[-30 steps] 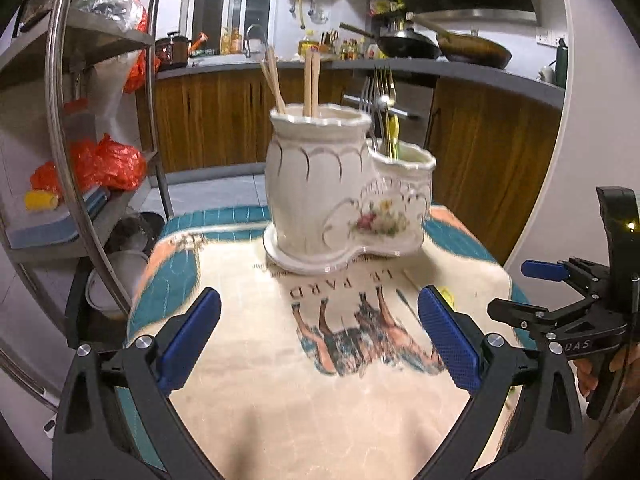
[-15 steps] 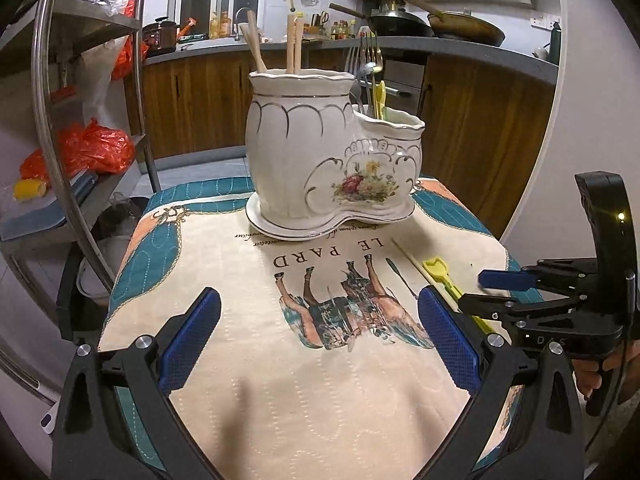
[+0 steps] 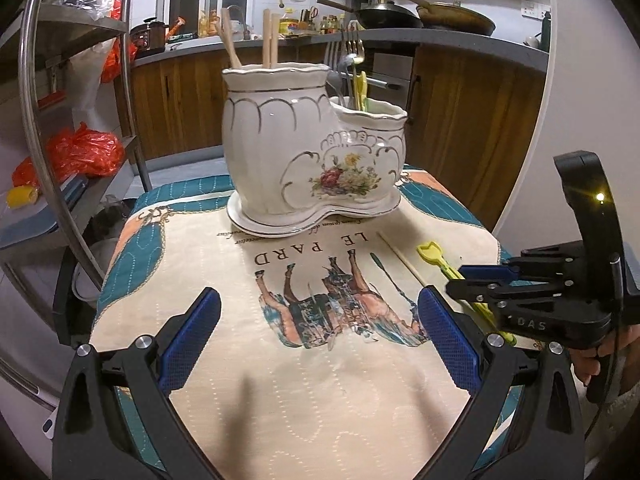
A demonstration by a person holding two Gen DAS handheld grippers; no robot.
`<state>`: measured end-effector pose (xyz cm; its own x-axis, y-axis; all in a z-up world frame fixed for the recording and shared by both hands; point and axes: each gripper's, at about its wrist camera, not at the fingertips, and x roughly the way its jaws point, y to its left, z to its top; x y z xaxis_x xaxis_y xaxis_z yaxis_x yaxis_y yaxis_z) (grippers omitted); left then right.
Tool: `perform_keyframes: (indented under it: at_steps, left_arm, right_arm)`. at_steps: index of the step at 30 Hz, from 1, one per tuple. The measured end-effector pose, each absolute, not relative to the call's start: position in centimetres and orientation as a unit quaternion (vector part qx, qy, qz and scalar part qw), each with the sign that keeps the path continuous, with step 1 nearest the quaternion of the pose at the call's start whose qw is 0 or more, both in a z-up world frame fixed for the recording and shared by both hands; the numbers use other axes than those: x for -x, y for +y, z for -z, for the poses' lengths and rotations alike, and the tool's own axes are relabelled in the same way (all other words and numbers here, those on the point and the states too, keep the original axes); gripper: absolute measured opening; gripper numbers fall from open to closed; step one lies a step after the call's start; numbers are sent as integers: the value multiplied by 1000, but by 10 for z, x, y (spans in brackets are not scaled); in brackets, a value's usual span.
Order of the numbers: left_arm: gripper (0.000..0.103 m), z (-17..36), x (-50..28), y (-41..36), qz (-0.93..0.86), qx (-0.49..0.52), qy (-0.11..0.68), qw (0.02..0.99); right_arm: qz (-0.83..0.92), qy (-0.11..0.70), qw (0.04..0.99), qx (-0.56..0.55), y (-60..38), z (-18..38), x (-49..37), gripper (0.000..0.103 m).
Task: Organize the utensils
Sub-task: 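Grasp the yellow plastic spoon with the right tool while the left tool grasps a chopstick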
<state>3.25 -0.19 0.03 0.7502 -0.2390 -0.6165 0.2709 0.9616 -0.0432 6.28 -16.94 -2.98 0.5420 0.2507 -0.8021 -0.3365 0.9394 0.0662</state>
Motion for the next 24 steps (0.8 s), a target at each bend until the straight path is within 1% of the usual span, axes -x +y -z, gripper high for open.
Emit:
perform_keyframes:
  at_steps: [2,5,12,13,14,17,20,21,22,23,24]
  left_arm:
    - [97,-1,-33,-6,139,-27,329,934]
    - [97,-2,-36,-13,143,-32,340,929]
    - [97,3,-45,-46,150,-35,383,911]
    - [95,5,-47,-52,152,-35,391,907]
    - [87,8,-48,-59,155,-36,398,903]
    - [68,17,-53,-83,160,-45,424,890]
    - [56,26,-55,-101,166,-55,440,881]
    - [53,29,-56,-105,165,-58,444,879]
    - [47,32,-57,-109,165,-62,450,876]
    - [38,35,-58,-112,162,-69,455,873]
    - [35,35,-58,-113,155,-76,451,876]
  right_arm:
    - [-168,443,879,56,-168,31,-63,20]
    - [-170,441,880,43,-176,31,-64,11]
    - [-165,422,891,-6,-212,17,-61,11]
    - [-164,418,893,-10,-217,15,-60,11]
    - [-165,416,894,-13,-221,13,-60,11]
    - [-166,410,897,-21,-231,11,-57,11]
    - [-169,407,897,-22,-235,12,-53,11]
    - [-170,406,897,-23,-236,13,-52,11]
    - [-172,406,897,-24,-237,13,-52,11]
    - [-173,406,897,-25,-237,13,-51,11]
    - [-175,406,897,-26,-236,13,-51,11]
